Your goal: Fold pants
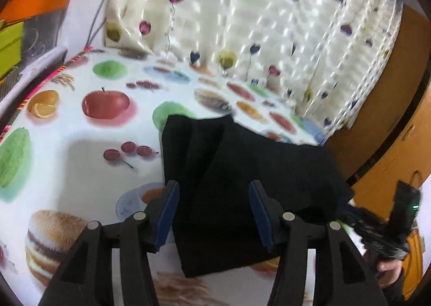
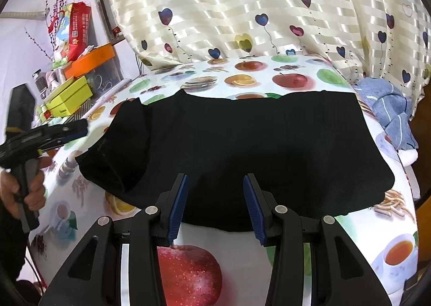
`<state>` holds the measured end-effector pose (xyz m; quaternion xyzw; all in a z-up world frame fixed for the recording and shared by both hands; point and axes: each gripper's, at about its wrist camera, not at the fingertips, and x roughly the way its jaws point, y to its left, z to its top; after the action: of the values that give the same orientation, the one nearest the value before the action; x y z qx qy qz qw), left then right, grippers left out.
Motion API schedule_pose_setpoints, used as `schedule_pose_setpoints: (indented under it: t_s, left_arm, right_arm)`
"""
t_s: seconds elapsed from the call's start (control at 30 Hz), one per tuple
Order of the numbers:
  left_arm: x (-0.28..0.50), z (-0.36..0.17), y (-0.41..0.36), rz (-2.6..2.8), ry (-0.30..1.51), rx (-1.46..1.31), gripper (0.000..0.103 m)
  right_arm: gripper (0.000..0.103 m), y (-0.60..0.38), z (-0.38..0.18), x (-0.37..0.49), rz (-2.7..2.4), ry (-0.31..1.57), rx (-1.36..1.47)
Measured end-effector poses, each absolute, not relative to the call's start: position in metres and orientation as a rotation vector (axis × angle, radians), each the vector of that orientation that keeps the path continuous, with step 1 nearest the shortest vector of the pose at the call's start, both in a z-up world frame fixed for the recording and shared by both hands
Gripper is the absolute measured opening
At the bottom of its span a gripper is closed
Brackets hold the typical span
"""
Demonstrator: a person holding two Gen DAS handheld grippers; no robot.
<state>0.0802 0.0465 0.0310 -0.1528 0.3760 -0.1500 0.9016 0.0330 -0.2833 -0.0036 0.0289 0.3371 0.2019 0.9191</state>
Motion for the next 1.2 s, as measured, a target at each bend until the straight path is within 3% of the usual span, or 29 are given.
schedule_pose_setpoints:
  t_s: [0.17, 0.3, 0.7, 0.87, 0.97, 1.1, 1.2]
  left_arm:
    - [0.097, 0.018, 0.024, -0.327, 0.867, -0.213, 0.056]
    - [0.104, 0.023, 0.021, -0.262, 0.837, -0.162, 0.056]
    - [0.135, 0.014, 0.021, -0.446, 0.916, -0.18, 0.055]
    - [0.146, 0.024, 0.018, -0.572, 0.934, -0.298, 0.037]
    - [0.164, 0.032, 0.009, -0.584, 0.933, -0.342, 0.034]
    - [0.196, 0.036, -0.013, -0.576, 0.991, -0.434, 0.035]
    - [0.209, 0.034, -0.021, -0.566, 1.02, -0.478, 0.053]
  right_arm:
    - [0.044, -0.286, -0.005, 0.035, 0.407, 0.699, 0.068]
    - [0.044, -0.289, -0.006, 0.036, 0.404, 0.701, 0.073]
    - [0.044, -0.289, -0.006, 0.04, 0.416, 0.699, 0.089]
    - [0.044, -0.29, -0.006, 0.041, 0.419, 0.697, 0.098]
    - [0.044, -0.29, -0.006, 0.041, 0.421, 0.692, 0.106]
    - [0.044, -0.29, -0.006, 0.04, 0.416, 0.695, 0.109]
    - [0.044, -0.289, -0.005, 0.039, 0.418, 0.695, 0.11]
